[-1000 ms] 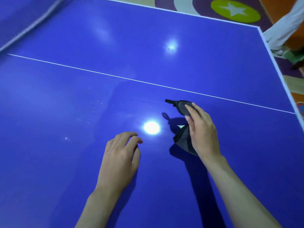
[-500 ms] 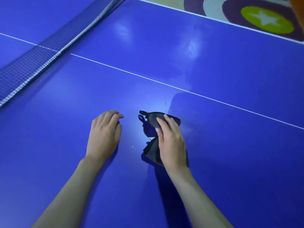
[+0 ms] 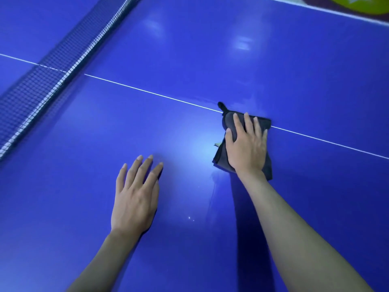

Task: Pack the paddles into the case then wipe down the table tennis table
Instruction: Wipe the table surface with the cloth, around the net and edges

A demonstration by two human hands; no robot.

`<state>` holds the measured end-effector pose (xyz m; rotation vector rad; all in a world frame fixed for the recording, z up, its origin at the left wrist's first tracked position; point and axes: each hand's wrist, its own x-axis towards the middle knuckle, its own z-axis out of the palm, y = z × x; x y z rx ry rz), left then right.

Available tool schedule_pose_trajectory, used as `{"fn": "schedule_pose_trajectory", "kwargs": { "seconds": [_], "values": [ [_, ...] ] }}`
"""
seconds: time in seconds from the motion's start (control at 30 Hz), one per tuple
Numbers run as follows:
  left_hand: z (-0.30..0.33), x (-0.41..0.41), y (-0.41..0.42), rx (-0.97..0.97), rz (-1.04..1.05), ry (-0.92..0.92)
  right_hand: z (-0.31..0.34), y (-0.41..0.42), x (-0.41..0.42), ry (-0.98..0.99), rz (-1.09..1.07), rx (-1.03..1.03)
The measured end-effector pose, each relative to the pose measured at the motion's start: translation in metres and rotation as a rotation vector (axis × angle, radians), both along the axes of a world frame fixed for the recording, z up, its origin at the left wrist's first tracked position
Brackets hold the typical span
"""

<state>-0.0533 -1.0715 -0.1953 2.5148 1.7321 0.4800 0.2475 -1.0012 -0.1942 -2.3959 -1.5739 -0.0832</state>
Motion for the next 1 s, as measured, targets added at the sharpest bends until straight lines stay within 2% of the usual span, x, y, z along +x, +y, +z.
{"fn": "schedule_pose_trajectory", "kwargs": {
  "seconds": [0.1, 0.27, 0.67, 0.83, 1.0],
  "values": [
    [-0.001, 0.001, 0.002, -0.004, -0.001, 0.006, -0.002, 0.018, 0.006, -0.005, -0.015, -0.005],
    [-0.001, 0.000, 0.002, 0.002, -0.018, -0.001, -0.003, 0.002, -0.013, 0.009, -0.019, 0.018],
    [0.004, -0.004, -0.002, 0.006, -0.058, 0.051, -0.007, -0.153, -0.171, 0.037, -0.066, 0.043],
    [0.006, -0.006, -0.003, -0.046, -0.055, 0.123, -0.007, -0.214, -0.218, 0.027, -0.089, -0.033],
    [0.004, -0.005, -0.002, -0.077, -0.044, 0.108, -0.004, -0.187, -0.200, 0.016, -0.097, -0.060]
  ]
}}
